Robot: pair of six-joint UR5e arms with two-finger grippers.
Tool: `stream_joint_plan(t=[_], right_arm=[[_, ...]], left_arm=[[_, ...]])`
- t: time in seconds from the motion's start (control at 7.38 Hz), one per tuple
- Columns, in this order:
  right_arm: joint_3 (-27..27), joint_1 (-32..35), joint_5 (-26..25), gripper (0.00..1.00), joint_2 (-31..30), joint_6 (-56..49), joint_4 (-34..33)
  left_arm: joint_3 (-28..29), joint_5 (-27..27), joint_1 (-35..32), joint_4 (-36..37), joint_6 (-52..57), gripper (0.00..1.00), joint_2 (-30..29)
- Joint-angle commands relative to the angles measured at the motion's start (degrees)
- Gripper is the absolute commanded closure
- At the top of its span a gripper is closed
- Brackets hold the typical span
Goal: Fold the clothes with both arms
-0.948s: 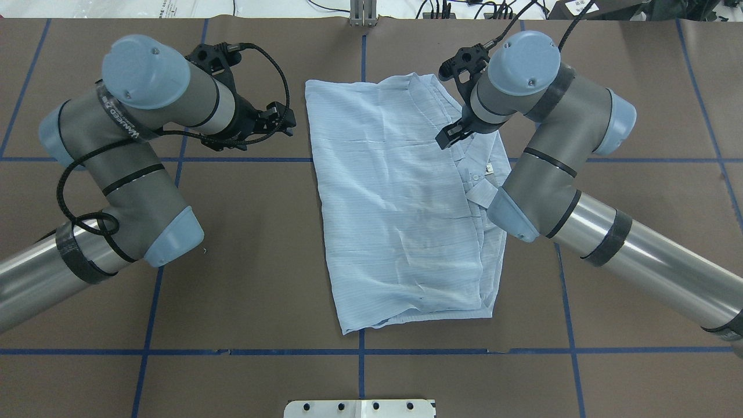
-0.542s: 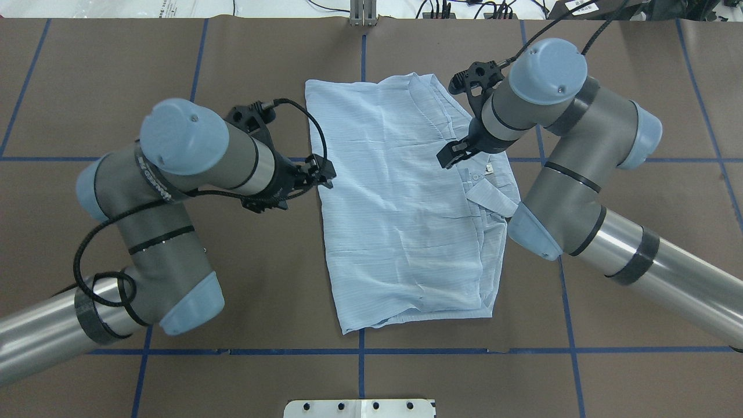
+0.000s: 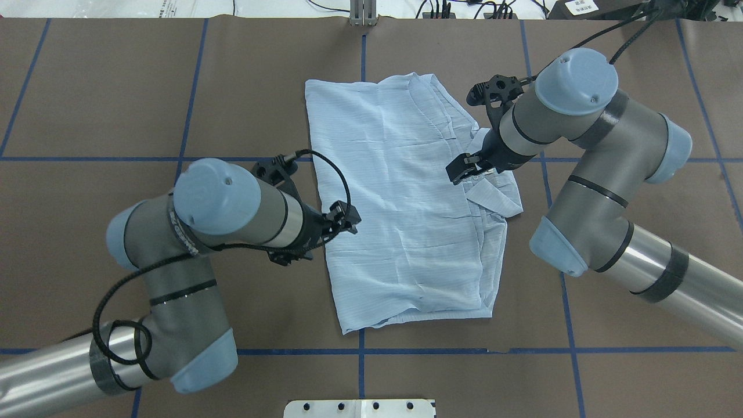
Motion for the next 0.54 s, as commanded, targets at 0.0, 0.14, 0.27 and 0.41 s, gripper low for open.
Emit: stream_joint_plan(t=[0.0, 0.14, 0.27, 0.41], right_arm=[[1.5, -0.5, 0.3, 0.0, -0.5, 1.6, -0.1], [1.6, -0.8, 0.2, 0.0, -0.4, 2.7, -0.1], [1.6, -0.9, 0.1, 0.0, -0.4, 2.8, -0.1], [1.6, -1.1, -0.1, 0.0, -0.3, 2.8, -0.1]], left_arm=[[1.9, 1.0, 2.6, 0.1, -3.4, 0.01, -0.2], [1.8, 1.0, 2.9, 0.3, -3.5, 0.01, -0.6], [1.9, 1.0, 4.3, 0.3, -4.5, 0.01, -0.9], [2.0, 0.9, 4.4, 0.2, -4.7, 0.04, -0.9]])
